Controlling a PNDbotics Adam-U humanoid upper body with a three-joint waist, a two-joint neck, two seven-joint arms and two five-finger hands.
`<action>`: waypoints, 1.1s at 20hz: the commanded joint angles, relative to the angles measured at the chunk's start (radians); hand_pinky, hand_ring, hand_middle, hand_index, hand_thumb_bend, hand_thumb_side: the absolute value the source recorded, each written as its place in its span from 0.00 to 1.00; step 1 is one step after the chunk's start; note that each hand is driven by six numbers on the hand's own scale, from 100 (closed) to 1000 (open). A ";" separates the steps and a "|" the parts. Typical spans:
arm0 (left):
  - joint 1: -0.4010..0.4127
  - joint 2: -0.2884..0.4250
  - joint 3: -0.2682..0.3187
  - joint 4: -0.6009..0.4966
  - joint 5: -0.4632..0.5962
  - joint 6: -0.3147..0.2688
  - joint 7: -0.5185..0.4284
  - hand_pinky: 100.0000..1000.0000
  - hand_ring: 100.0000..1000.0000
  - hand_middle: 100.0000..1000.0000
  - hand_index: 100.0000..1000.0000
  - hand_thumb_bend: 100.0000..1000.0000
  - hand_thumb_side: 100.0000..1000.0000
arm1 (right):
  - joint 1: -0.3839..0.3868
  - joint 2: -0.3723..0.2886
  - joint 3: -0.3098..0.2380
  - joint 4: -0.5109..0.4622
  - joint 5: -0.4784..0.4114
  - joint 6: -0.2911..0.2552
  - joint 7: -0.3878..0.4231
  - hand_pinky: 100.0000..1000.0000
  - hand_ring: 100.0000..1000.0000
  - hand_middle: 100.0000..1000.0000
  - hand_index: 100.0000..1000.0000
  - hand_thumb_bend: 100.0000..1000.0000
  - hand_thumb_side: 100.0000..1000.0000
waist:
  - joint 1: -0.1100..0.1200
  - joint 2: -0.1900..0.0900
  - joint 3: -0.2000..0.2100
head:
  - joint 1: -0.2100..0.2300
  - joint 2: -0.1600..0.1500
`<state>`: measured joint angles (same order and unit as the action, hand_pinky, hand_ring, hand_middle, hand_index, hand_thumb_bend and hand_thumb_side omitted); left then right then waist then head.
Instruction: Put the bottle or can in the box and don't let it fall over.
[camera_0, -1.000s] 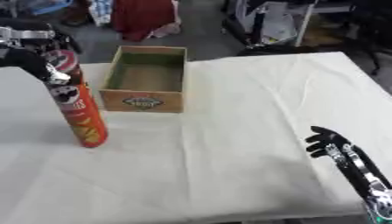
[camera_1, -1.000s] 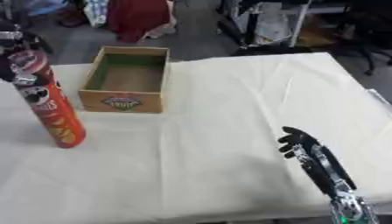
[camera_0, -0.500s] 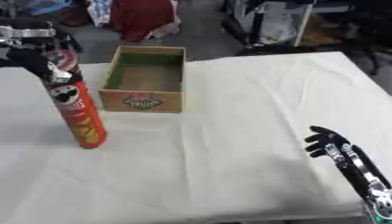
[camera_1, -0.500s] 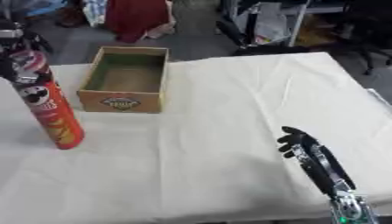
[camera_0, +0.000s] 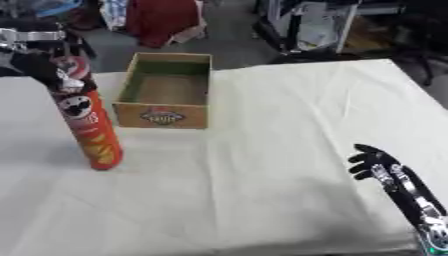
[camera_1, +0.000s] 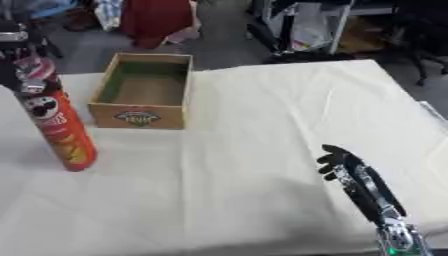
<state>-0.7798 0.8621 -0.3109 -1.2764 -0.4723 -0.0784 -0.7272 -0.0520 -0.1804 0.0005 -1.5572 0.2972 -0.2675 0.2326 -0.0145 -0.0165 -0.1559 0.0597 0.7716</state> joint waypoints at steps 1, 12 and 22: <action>-0.032 0.023 0.015 -0.009 0.000 0.001 0.009 0.21 0.31 0.47 0.81 0.27 0.42 | -0.009 -0.017 -0.006 -0.007 0.001 0.000 0.001 0.59 0.63 0.65 0.88 0.00 1.00 | 0.002 -0.012 0.000 | -0.002 -0.002; -0.057 0.018 0.023 -0.007 -0.009 0.003 0.018 0.20 0.31 0.47 0.81 0.27 0.42 | -0.009 -0.017 -0.006 -0.007 0.001 0.000 0.002 0.59 0.63 0.65 0.88 0.00 1.00 | 0.003 -0.013 -0.002 | -0.005 -0.002; -0.175 -0.039 0.059 0.041 -0.074 -0.001 0.060 0.19 0.30 0.46 0.81 0.26 0.44 | -0.008 -0.018 -0.004 -0.004 0.000 0.000 0.004 0.59 0.63 0.65 0.88 0.00 1.00 | 0.006 -0.013 -0.009 | -0.010 -0.002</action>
<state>-0.9254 0.8115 -0.2757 -1.2328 -0.5349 -0.0780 -0.6782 -0.0519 -0.1804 0.0003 -1.5522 0.2972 -0.2668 0.2337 -0.0113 -0.0166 -0.1642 0.0516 0.7716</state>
